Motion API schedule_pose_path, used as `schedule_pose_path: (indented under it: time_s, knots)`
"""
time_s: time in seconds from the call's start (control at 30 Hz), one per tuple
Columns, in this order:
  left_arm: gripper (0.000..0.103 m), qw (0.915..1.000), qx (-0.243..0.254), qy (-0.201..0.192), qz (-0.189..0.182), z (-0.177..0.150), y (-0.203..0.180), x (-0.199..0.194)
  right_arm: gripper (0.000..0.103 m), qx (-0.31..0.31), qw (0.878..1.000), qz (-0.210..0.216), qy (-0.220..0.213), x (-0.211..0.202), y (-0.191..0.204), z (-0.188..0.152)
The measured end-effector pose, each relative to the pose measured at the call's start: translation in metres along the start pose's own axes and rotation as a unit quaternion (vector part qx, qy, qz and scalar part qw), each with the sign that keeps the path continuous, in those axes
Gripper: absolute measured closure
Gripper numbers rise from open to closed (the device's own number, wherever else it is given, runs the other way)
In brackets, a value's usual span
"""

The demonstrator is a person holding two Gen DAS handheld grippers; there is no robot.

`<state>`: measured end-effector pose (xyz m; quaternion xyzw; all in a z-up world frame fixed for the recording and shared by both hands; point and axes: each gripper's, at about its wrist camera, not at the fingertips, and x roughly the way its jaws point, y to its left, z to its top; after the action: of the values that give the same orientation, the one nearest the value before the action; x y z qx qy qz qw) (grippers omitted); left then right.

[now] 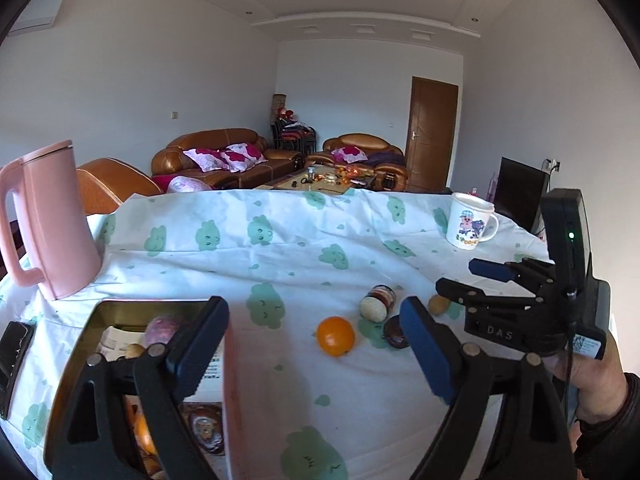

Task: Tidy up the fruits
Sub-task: 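Open the left tool to drop the dark purple fruit into the pink tin, then grasp the dark brown round fruit with the left tool while the right tool holds the yellow fruit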

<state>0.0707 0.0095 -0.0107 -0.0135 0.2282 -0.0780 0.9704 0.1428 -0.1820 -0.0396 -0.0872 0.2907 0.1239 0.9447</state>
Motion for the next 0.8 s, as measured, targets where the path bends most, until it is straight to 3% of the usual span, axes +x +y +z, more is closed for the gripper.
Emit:
schedule_pose_path:
  time_s: [0.2, 0.33, 0.5, 0.53, 0.57, 0.6, 0.73, 0.8]
  knots:
    - [0.007, 0.9986, 0.015, 0.047, -0.02, -0.003, -0.035, 0.046, 0.045, 0.035, 0.998, 0.008, 0.047, 0.023, -0.023, -0.006]
    - [0.011, 0.9968, 0.013, 0.074, -0.027, -0.007, -0.044, 0.071, 0.045, 0.037, 0.997, 0.006, 0.071, 0.034, -0.026, -0.008]
    - [0.017, 0.9946, 0.014, 0.095, -0.04, -0.006, -0.051, 0.086, 0.046, 0.042, 0.994, 0.041, 0.094, 0.047, -0.028, -0.007]
    - [0.018, 0.9939, 0.018, 0.1, -0.043, -0.006, -0.053, 0.089, 0.049, 0.038, 0.994, 0.045, 0.097, 0.048, -0.026, -0.007]
    - [0.018, 0.9928, 0.017, 0.108, -0.05, -0.006, -0.054, 0.091, 0.064, 0.033, 0.993, 0.044, 0.105, 0.05, -0.023, -0.008]
    - [0.019, 0.9918, 0.016, 0.114, -0.055, -0.007, -0.054, 0.093, 0.07, 0.031, 0.992, 0.043, 0.114, 0.052, -0.022, -0.009]
    - [0.021, 0.991, 0.012, 0.121, -0.057, -0.008, -0.054, 0.095, 0.074, 0.033, 0.991, 0.066, 0.116, 0.053, -0.021, -0.01]
    - [0.03, 0.9901, 0.015, 0.127, -0.058, -0.008, -0.055, 0.098, 0.074, 0.037, 0.991, 0.065, 0.112, 0.051, -0.023, -0.01]
